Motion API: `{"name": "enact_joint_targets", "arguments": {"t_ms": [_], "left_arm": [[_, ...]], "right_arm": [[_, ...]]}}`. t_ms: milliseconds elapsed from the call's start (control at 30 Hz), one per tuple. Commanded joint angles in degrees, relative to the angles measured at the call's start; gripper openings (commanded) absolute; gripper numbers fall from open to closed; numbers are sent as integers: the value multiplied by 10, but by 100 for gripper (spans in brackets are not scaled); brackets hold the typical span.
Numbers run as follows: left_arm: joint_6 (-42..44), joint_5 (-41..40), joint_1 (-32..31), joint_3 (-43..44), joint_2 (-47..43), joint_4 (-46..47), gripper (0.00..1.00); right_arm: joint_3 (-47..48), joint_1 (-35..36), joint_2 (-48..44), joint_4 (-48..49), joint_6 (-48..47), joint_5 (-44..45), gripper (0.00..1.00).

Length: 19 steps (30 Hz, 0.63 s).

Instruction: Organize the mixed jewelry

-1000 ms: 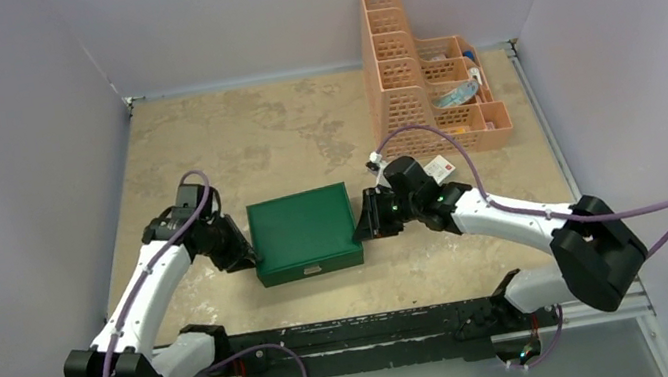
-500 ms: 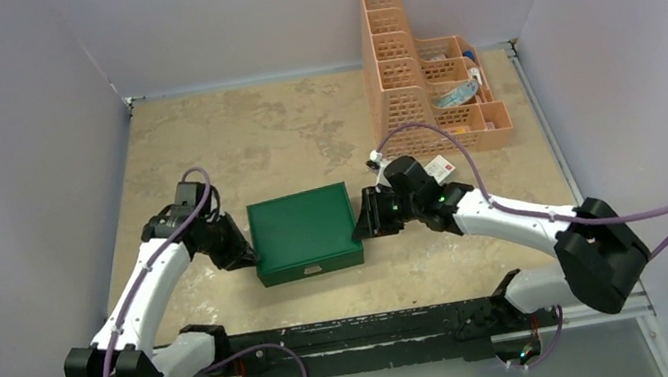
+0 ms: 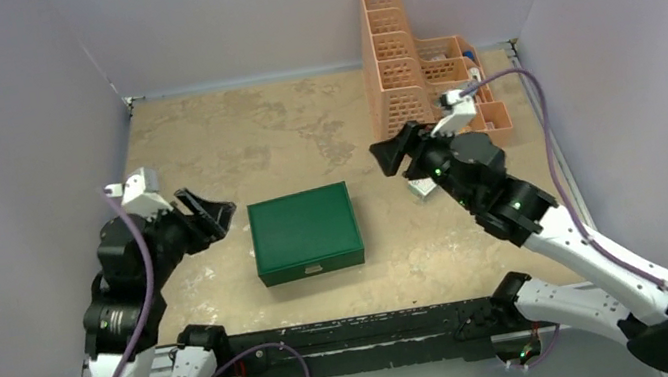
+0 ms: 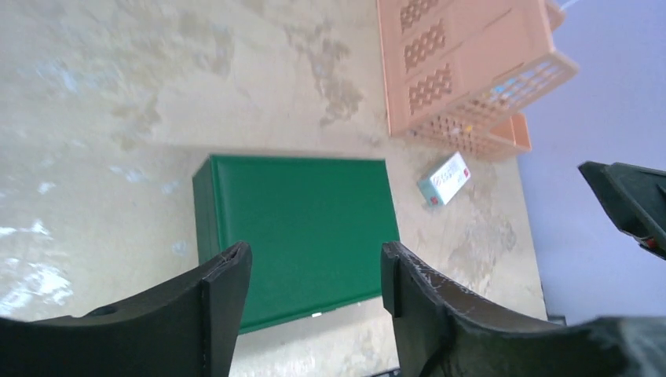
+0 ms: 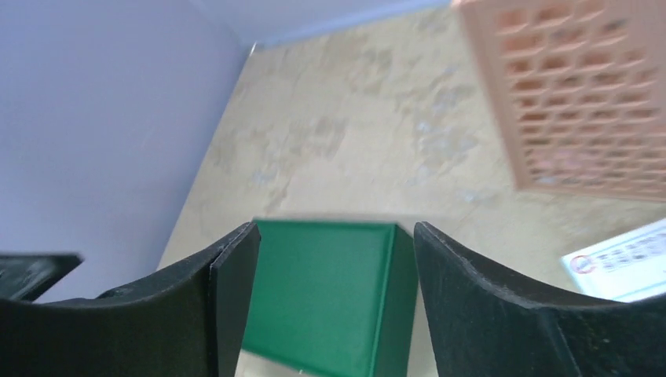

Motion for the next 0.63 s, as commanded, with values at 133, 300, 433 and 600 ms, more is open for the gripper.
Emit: {"name": "enact_joint_targets", "arguments": {"t_ms": [133, 300, 433, 600], "left_arm": [[89, -147, -1, 98, -45, -35, 67], [106, -182, -1, 137, -34, -73, 70], [121, -190, -1, 155, -35, -76, 74], [140, -174, -1, 161, -34, -71, 78]], "right_arm": [[60, 1, -99, -33, -78, 236, 90], [127, 1, -117, -65, -141, 323, 93], [150, 1, -139, -75, -153, 354, 94], [141, 1, -169, -63, -155, 357, 95]]}}
